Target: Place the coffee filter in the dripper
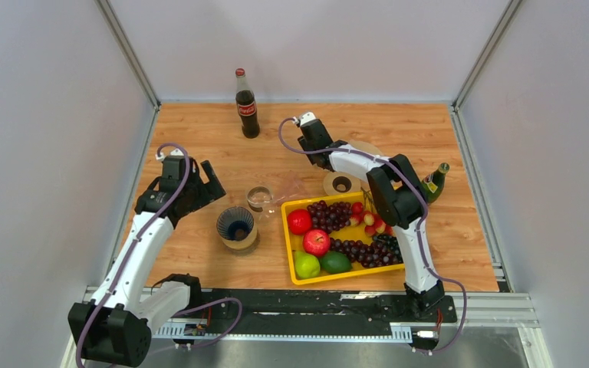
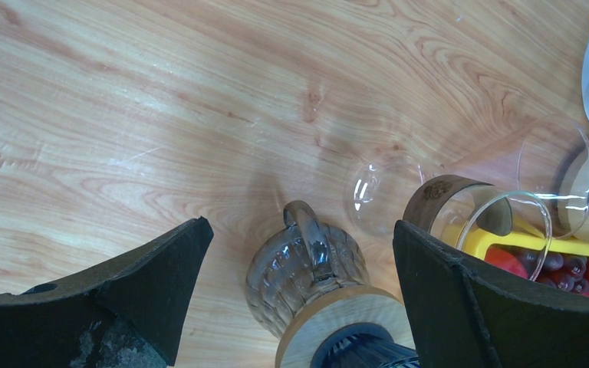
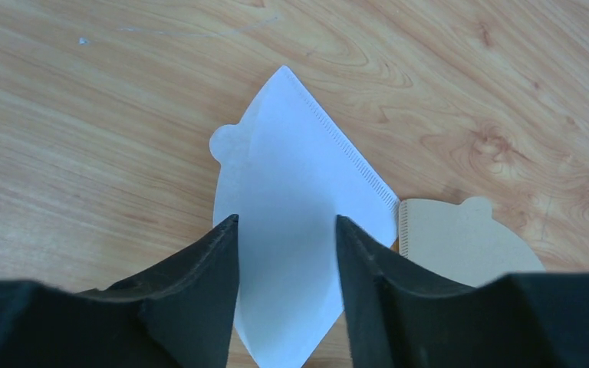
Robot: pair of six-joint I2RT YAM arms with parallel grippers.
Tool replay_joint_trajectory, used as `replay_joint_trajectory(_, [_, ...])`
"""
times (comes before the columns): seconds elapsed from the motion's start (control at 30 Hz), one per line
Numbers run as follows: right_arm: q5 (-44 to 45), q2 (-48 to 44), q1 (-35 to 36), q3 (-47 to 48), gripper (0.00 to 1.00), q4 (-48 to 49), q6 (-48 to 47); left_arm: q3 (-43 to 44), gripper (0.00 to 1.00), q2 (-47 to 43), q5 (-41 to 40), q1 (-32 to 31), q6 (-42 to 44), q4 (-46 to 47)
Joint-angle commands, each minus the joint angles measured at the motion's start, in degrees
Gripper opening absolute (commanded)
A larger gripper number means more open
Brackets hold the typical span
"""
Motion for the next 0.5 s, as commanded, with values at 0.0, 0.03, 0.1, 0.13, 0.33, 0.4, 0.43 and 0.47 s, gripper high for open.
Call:
replay_joint_trajectory(0.0, [2.6, 0.53, 0.05, 1.67, 0.44, 0.96, 0.0, 1.48, 1.0, -1.53, -0.99, 0.31, 1.27, -0.27])
replay_joint_trajectory(0.03, [2.74, 0.55, 0.13, 1.75, 0.38, 0.97, 0.18, 1.48, 1.0, -1.6, -1.02, 0.31, 1.29, -0.35])
replay_joint_trajectory(0.1, [3.18, 0.27, 0.22, 1.94, 0.22, 0.95, 0.21, 1.57, 1.0, -1.67, -1.12, 0.3, 1.44, -0.52])
replay_joint_trajectory(0.13, [3.63, -0.1, 0.38, 1.93, 0.15, 0.96, 0.2, 1.57, 1.0, -1.73, -1.05, 0.3, 1.5, -0.63])
replay_joint_trajectory(0.33, [2.1, -7.3, 0.76, 0.35, 0.0, 1.04, 1.54, 2.26, 1.0, -2.3, -0.8, 0.31, 1.92, -0.78])
replay_joint_trajectory(0.4, [0.43, -10.67, 0.75, -0.81, 0.0, 1.05, 2.25, 2.8, 1.0, -2.79, -0.72, 0.3, 2.05, -0.76])
replay_joint_trajectory(0.43, [-0.47, -12.44, 0.76, -1.39, 0.0, 1.04, 2.72, 2.97, 1.0, -3.25, -0.42, 0.3, 2.12, -0.76])
replay_joint_trajectory(0.47, [-1.64, -14.43, 0.76, -2.24, 0.0, 0.96, 3.13, 3.37, 1.0, -3.51, -0.3, 0.37, 2.3, -0.69])
